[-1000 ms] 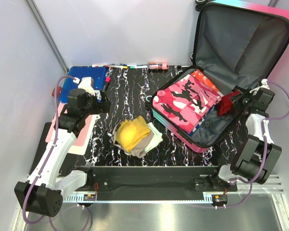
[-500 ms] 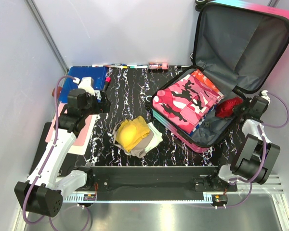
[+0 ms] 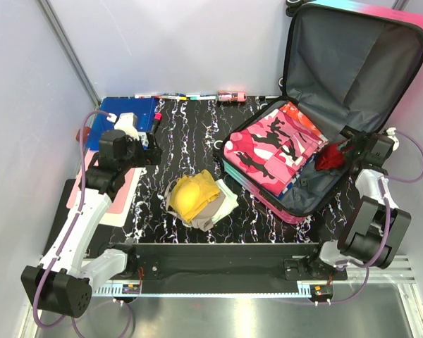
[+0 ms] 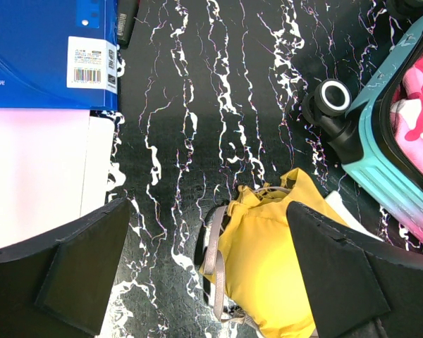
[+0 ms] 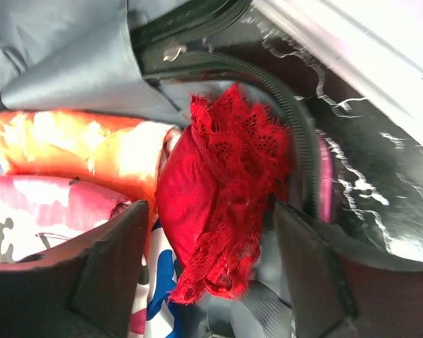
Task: Pack the luggage
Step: Place the clothes in the luggage.
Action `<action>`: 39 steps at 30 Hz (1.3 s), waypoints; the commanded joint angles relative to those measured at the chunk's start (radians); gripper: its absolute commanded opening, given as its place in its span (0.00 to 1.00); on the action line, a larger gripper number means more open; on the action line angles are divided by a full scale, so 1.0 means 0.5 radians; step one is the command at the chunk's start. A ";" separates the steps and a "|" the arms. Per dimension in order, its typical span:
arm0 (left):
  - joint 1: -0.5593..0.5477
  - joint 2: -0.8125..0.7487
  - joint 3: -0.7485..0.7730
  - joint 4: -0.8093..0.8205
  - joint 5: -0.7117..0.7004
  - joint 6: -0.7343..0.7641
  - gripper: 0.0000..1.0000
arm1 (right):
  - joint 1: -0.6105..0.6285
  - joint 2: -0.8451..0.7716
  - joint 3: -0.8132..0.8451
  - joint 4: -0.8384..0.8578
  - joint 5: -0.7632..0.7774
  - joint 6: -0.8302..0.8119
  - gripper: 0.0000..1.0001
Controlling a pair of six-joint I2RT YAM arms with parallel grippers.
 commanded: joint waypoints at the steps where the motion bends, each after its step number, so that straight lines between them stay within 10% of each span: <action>1: -0.009 -0.022 0.013 0.070 0.024 0.012 0.99 | -0.052 -0.163 0.028 -0.241 0.300 -0.009 0.85; 11: -0.009 -0.022 0.013 0.070 0.048 0.003 0.99 | -0.052 -0.654 0.028 -0.269 0.325 -0.039 0.85; 20: -0.009 -0.022 0.016 0.070 0.054 0.003 0.99 | 0.030 -0.403 0.095 -0.232 -0.190 -0.043 0.69; 39: -0.009 0.027 0.013 0.067 0.021 0.009 0.99 | 1.591 -0.081 0.610 -0.321 -0.147 -0.178 0.75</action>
